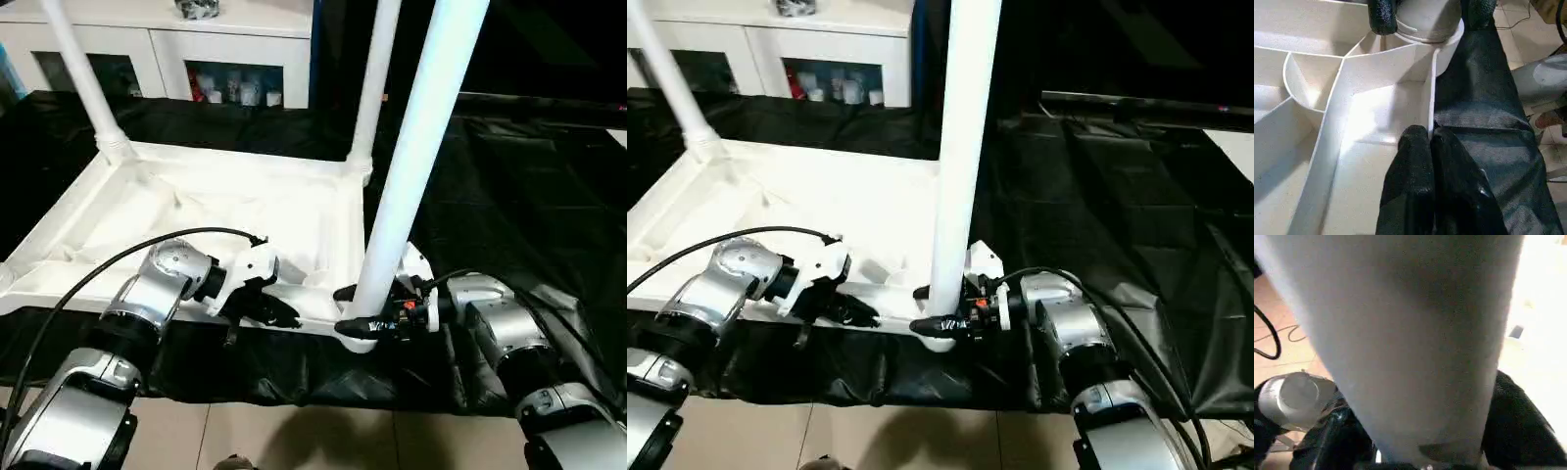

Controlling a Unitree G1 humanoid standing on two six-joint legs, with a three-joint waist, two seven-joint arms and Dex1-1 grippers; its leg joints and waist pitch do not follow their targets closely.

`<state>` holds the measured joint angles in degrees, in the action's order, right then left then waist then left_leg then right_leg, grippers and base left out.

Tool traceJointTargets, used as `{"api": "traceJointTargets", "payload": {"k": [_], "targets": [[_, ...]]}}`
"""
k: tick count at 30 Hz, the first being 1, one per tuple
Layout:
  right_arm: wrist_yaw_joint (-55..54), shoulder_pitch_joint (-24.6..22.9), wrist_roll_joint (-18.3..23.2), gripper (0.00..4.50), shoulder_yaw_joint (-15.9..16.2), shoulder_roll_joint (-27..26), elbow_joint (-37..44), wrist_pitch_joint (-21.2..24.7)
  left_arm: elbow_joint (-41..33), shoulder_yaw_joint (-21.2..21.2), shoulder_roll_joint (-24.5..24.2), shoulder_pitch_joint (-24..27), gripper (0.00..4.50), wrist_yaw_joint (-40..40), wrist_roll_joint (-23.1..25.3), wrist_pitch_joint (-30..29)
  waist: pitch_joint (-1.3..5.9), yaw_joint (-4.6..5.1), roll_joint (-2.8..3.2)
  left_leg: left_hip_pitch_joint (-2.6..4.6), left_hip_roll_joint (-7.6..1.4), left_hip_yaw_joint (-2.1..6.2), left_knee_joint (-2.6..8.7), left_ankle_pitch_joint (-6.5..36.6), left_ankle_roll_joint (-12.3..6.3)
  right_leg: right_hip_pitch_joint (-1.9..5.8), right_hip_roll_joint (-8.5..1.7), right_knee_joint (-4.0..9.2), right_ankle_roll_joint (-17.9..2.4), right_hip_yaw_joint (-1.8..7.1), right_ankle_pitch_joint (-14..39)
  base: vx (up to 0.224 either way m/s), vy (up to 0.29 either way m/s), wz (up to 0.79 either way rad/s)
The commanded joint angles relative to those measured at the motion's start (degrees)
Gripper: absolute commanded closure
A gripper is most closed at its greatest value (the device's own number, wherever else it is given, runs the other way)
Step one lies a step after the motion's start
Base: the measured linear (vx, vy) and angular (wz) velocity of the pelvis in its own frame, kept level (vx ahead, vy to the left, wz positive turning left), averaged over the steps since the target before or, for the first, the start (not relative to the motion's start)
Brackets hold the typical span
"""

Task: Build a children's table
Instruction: Rotate leg to tighten

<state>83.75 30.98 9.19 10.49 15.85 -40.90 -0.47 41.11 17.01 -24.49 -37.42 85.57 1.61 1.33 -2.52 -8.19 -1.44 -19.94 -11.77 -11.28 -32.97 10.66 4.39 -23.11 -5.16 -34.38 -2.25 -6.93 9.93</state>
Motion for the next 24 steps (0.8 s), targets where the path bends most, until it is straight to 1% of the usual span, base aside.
{"api": "traceJointTargets", "payload": {"k": [1, 2, 3, 7, 8, 9, 10, 11, 13, 14, 15, 16, 17, 18, 19, 20, 21, 22, 23, 24], "targets": [[3.8, -2.2, -1.1, 2.06, 4.3, -0.6, -0.4, 2.3, -1.0, 0.0, 0.0, -0.4, 4.50, -1.5, -0.6, -0.1, 3.36, 0.20, 0.41, 0.41, -2.54, 1.03, 3.77, 12.1, -2.21, 2.98, -4.44, 4.25, -9.4, 3.79, 16.6, 0.000, 0.000, 0.00], [4.0, -2.4, -0.9, 2.19, 4.4, -0.6, -0.1, 2.5, -1.2, -0.1, 0.0, -0.4, 4.50, -1.4, -0.6, -0.2, 3.34, 0.18, 0.40, 0.41, -2.52, 1.03, 3.78, 12.2, -2.13, 2.99, -4.45, 4.31, -9.4, 3.77, 16.8, 0.000, 0.000, 0.00], [4.3, -2.5, -0.8, 2.22, 4.4, -0.6, 0.1, 2.8, -1.3, -0.1, -0.1, -0.4, 4.50, -1.3, -0.6, -0.2, 3.36, 0.14, 0.50, 0.43, -2.52, 1.04, 3.78, 12.2, -2.07, 2.98, -4.48, 4.32, -9.3, 3.77, 16.9, 0.000, 0.000, 0.00], [4.5, -3.1, -0.1, 2.30, 4.2, -0.8, 1.2, 3.8, -1.4, -0.4, 0.1, -0.3, 4.50, -1.2, -0.7, -0.6, 3.43, 0.12, 0.43, 0.42, -2.51, 1.00, 3.74, 11.7, -2.12, 3.01, -4.38, 4.17, -9.5, 3.78, 15.4, 0.000, 0.000, 0.00], [3.3, -3.9, 1.1, 2.31, 3.1, -1.3, 2.6, 5.3, -1.5, -0.8, 0.5, -0.4, 4.50, -2.1, -0.9, -1.3, 3.38, 0.15, 0.43, 0.41, -2.50, 0.99, 3.74, 11.9, -2.11, 2.98, -4.37, 4.21, -9.6, 3.76, 15.7, 0.000, 0.000, 0.00], [3.3, -3.9, 1.1, 2.31, 3.1, -1.3, 2.6, 5.3, -1.5, -0.8, 0.5, -0.4, 4.50, -2.1, -0.9, -1.3, 3.36, 0.11, 0.38, 0.44, -2.49, 0.97, 3.76, 11.9, -2.13, 3.04, -4.32, 4.25, -9.4, 3.80, 15.7, 0.000, 0.000, 0.00], [1.1, -4.4, 2.3, 2.31, 1.6, -2.0, 3.5, 6.4, -1.3, -1.2, 1.2, -0.6, 4.50, -4.0, -0.8, -2.0, 3.37, 0.02, 0.29, 0.41, -2.49, 0.99, 3.75, 11.6, -2.21, 3.06, -4.36, 4.18, -9.3, 3.81, 15.7, 0.000, 0.000, 0.00], [1.0, -4.4, 2.3, 2.32, 1.5, -2.0, 3.5, 6.4, -1.3, -1.2, 1.2, -0.6, 4.50, -4.1, -0.8, -2.0, 3.33, -0.03, 0.31, 0.39, -2.48, 1.01, 3.76, 11.6, -2.22, 3.03, -4.41, 4.30, -9.2, 3.78, 16.4, 0.000, 0.000, 0.00], [-6.7, -4.1, 3.4, 2.32, -2.2, -4.3, 2.5, 6.4, -0.2, -1.7, 2.9, -1.4, 4.50, -9.2, 0.2, -3.0, 3.16, 0.02, 0.33, 0.41, -2.54, 1.06, 3.86, 12.7, -1.86, 2.90, -4.54, 4.59, -8.6, 3.76, 18.8, 0.000, 0.000, 0.00], [-11.0, -3.8, 3.3, 2.32, -3.7, -5.4, 1.6, 5.9, 0.2, -2.0, 3.9, -1.7, 4.50, -11.3, 0.3, -3.7, 3.07, 0.16, 0.17, 0.52, -2.51, 1.15, 3.98, 13.6, -1.16, 2.77, -4.60, 4.80, -8.0, 3.74, 21.0, 0.000, 0.000, 0.00], [-14.9, -3.5, 3.1, 2.32, -4.8, -6.5, 0.8, 5.5, 0.5, -2.2, 5.0, -1.9, 4.50, -13.4, 0.5, -4.3, 2.96, 0.43, 0.18, 0.67, -2.41, 1.31, 4.04, 14.4, -0.37, 2.65, -4.80, 5.11, -7.3, 3.72, 23.7, 0.000, 0.000, 0.00], [-18.4, -3.4, 2.6, 2.32, -5.6, -7.4, 0.1, 4.7, 0.4, -2.3, 6.0, -2.0, 4.50, -14.7, 0.5, -4.9, 2.93, 0.52, 0.17, 0.74, -2.30, 1.36, 4.03, 14.8, -0.15, 2.64, -4.84, 5.36, -6.8, 3.65, 25.3, 0.000, 0.000, 0.00], [-18.4, -3.4, 2.6, 2.32, -5.6, -7.4, 0.1, 4.7, 0.4, -2.3, 6.0, -2.0, 4.50, -14.7, 0.5, -4.9, 2.86, 0.62, 0.22, 0.97, -2.25, 1.43, 4.02, 15.4, 0.07, 2.56, -4.96, 5.72, -6.0, 3.65, 27.3, 0.000, 0.000, 0.00], [-24.6, -3.0, 1.7, 2.33, -6.8, -9.1, -1.3, 4.3, 0.1, -2.4, 8.0, -2.0, 4.50, -17.2, 0.5, -6.0, 2.76, 0.91, 0.08, 0.63, -2.20, 1.59, 4.24, 15.7, -0.01, 2.85, -4.83, 5.68, -5.3, 3.56, 28.0, 0.000, 0.000, 0.00], [-24.6, -3.0, 1.7, 2.33, -6.8, -9.1, -1.3, 4.3, 0.1, -2.4, 8.0, -2.0, 4.50, -17.2, 0.5, -6.0, 2.74, 1.18, 0.14, 0.72, -2.27, 1.57, 4.33, 16.0, 0.18, 2.68, -4.76, 5.76, -5.1, 3.58, 28.1, 0.000, 0.000, 0.00], [-27.7, -2.8, 1.3, 2.34, -7.4, -10.2, -1.9, 3.7, 0.0, -2.4, 9.2, -2.1, 4.50, -18.7, 0.5, -6.7, 2.94, 1.78, 0.04, 0.70, -2.09, 1.58, 4.19, 15.9, 0.05, 2.77, -4.82, 5.70, -5.4, 3.65, 26.8, 0.000, 0.000, 0.00], [-32.0, -2.3, 1.2, 2.35, -8.3, -12.0, -2.9, 4.1, 0.1, -2.3, 11.0, -2.3, 4.50, -20.9, 0.8, -7.3, 3.02, 1.90, 0.07, 0.68, -2.03, 1.56, 4.15, 15.5, 0.00, 2.78, -4.78, 5.66, -5.6, 3.64, 26.3, 0.000, 0.000, 0.00], [-32.0, -2.3, 1.2, 2.35, -8.3, -12.0, -2.9, 4.1, 0.1, -2.3, 11.0, -2.3, 4.50, -20.9, 0.8, -7.3, 2.97, 2.12, 0.03, 0.71, -2.00, 1.50, 4.14, 15.3, -0.07, 2.68, -4.70, 5.69, -5.7, 3.66, 25.9, 0.000, 0.000, 0.00], [-39.7, -1.1, 0.6, 2.36, -9.6, -15.3, -5.1, 4.0, 0.6, -2.1, 13.9, -2.8, 4.50, -24.5, 1.4, -7.9, 3.09, 2.26, -0.07, 0.68, -1.83, 1.45, 4.02, 14.8, -0.54, 2.84, -4.59, 5.61, -5.9, 3.59, 25.3, 0.000, 0.000, 0.00], [-39.7, -1.1, 0.6, 2.36, -9.6, -15.3, -5.1, 4.0, 0.6, -2.1, 13.9, -2.8, 4.50, -24.5, 1.4, -7.9, 3.03, 2.37, 0.24, 0.65, -1.91, 1.41, 4.06, 14.3, -0.47, 2.68, -4.65, 5.56, -6.1, 3.74, 24.7, 0.000, 0.000, 0.00]]}}
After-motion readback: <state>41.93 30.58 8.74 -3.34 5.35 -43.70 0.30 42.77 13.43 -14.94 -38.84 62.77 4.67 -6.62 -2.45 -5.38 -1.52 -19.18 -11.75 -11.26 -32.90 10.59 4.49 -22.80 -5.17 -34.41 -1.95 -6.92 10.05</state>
